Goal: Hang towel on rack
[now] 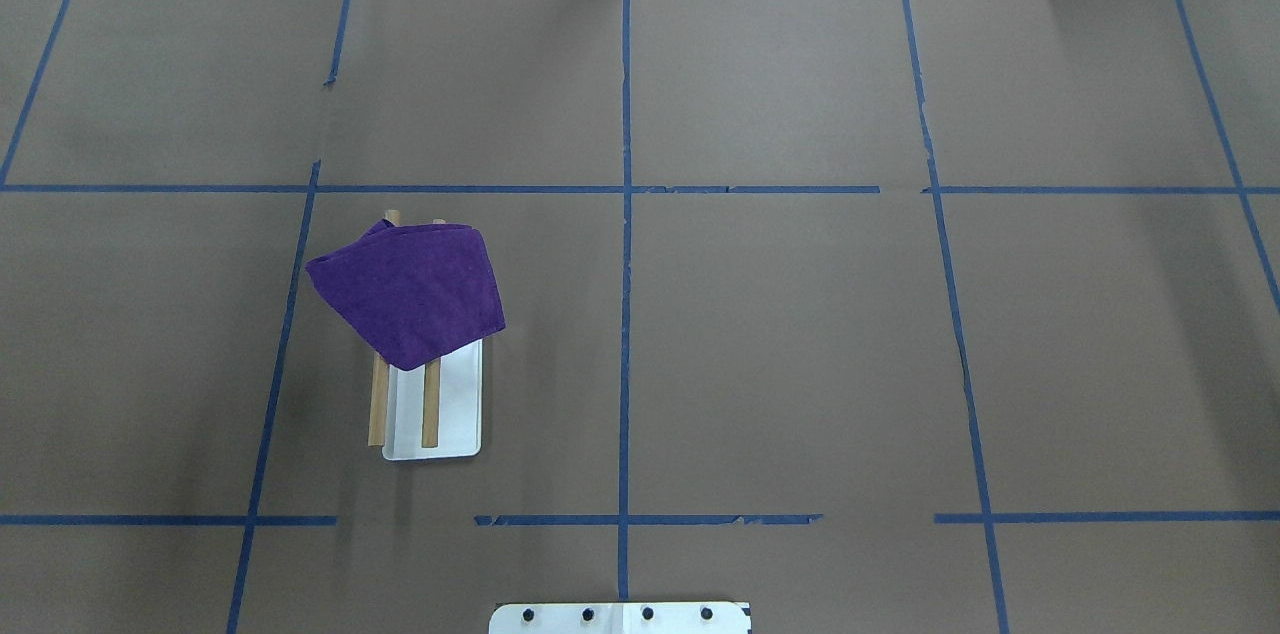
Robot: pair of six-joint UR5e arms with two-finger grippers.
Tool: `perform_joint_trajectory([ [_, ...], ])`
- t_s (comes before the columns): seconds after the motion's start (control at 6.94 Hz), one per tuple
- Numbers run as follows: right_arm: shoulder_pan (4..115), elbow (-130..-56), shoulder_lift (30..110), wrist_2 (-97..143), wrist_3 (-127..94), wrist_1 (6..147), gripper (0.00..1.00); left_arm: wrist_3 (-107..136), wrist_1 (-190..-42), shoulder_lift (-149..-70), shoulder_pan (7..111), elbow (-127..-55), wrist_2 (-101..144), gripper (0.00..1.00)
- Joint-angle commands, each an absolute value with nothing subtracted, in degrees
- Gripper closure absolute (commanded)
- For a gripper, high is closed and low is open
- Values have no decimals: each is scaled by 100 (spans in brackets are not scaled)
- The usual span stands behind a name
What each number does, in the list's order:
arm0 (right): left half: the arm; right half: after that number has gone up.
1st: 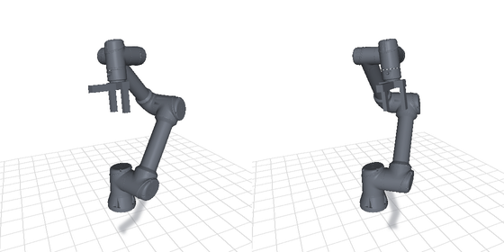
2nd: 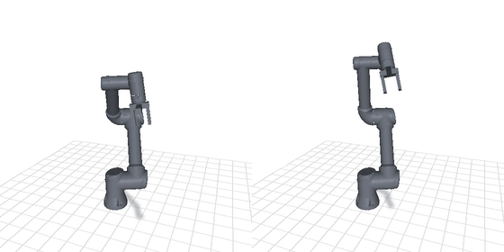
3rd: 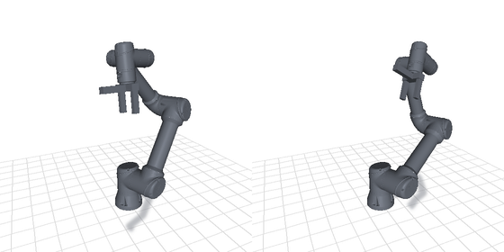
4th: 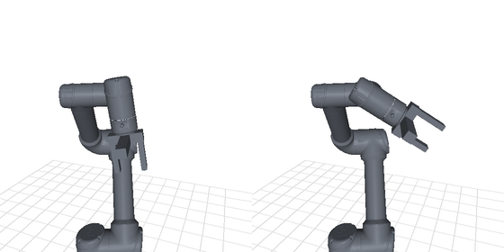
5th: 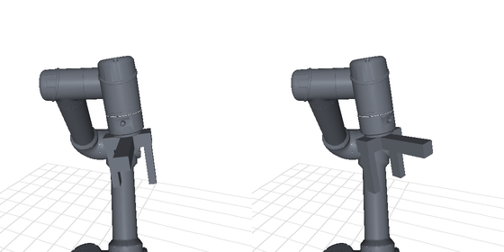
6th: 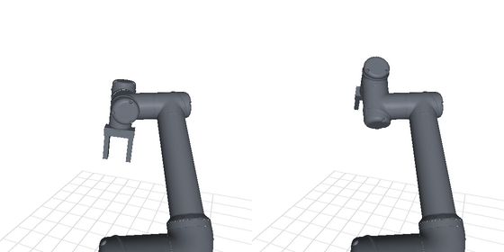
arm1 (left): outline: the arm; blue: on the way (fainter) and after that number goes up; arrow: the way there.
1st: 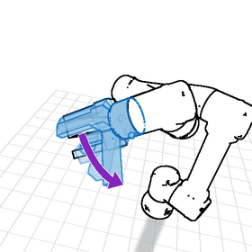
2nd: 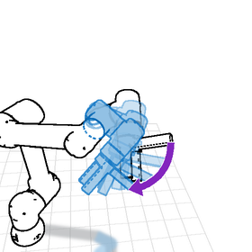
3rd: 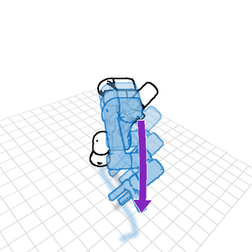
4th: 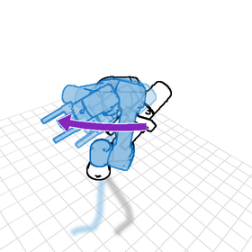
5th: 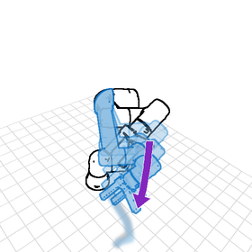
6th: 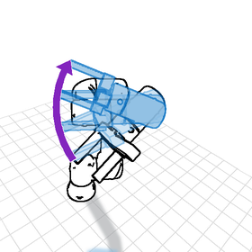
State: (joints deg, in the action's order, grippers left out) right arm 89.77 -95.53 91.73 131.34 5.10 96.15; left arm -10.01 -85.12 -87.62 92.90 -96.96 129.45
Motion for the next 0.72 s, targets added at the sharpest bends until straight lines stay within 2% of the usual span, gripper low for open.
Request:
perform_joint_trajectory([
  [0.0, 8956, -9554, 9167, 13140, 431, 9607, 0, -993, -8517, -8763, 9290, -9703, 12946, 0],
  [0.58, 8939, -9554, 9158, 13131, 378, 9606, 0, -993, -8517, -8771, 9290, -9747, 12964, 0],
])
